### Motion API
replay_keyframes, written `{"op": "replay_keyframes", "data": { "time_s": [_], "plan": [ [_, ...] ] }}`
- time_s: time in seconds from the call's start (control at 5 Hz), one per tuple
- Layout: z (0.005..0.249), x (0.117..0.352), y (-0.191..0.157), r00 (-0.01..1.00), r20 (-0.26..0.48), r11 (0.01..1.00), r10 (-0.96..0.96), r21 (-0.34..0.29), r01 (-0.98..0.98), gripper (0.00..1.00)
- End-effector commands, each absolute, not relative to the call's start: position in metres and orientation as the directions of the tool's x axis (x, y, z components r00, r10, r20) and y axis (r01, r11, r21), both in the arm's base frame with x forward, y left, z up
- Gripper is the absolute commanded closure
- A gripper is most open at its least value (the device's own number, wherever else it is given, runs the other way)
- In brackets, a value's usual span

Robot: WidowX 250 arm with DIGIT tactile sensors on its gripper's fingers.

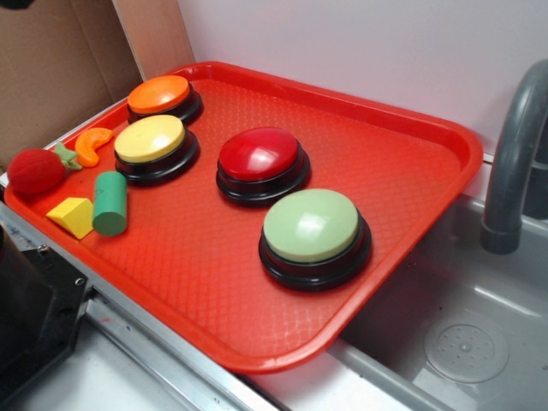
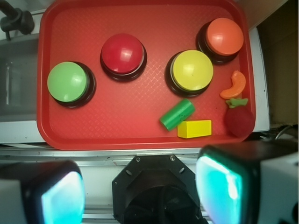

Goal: Push the red button.

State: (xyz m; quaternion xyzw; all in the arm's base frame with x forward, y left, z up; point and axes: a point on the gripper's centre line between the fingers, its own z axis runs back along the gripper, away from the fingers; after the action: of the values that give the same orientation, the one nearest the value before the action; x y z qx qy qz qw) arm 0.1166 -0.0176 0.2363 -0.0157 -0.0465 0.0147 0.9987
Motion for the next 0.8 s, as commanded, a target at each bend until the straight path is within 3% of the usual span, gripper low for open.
{"op": "replay_keyframes", "data": {
  "time_s": [0.0,0.2,0.4,0.6],
  "plan": [
    [0.236,0.117,-0.018,0.995,0.092,0.999,0.031,-0.033,-0.028,0.00],
    [0.194,0.167,-0.008,0.994,0.051,0.994,-0.100,0.037,0.098,0.00],
    [0.169,0.219,-0.002,0.985,0.097,0.989,-0.145,0.052,0.140,0.00],
    [0.137,0.259,0.006,0.980,0.127,0.985,-0.153,0.105,0.140,0.00]
  ]
}}
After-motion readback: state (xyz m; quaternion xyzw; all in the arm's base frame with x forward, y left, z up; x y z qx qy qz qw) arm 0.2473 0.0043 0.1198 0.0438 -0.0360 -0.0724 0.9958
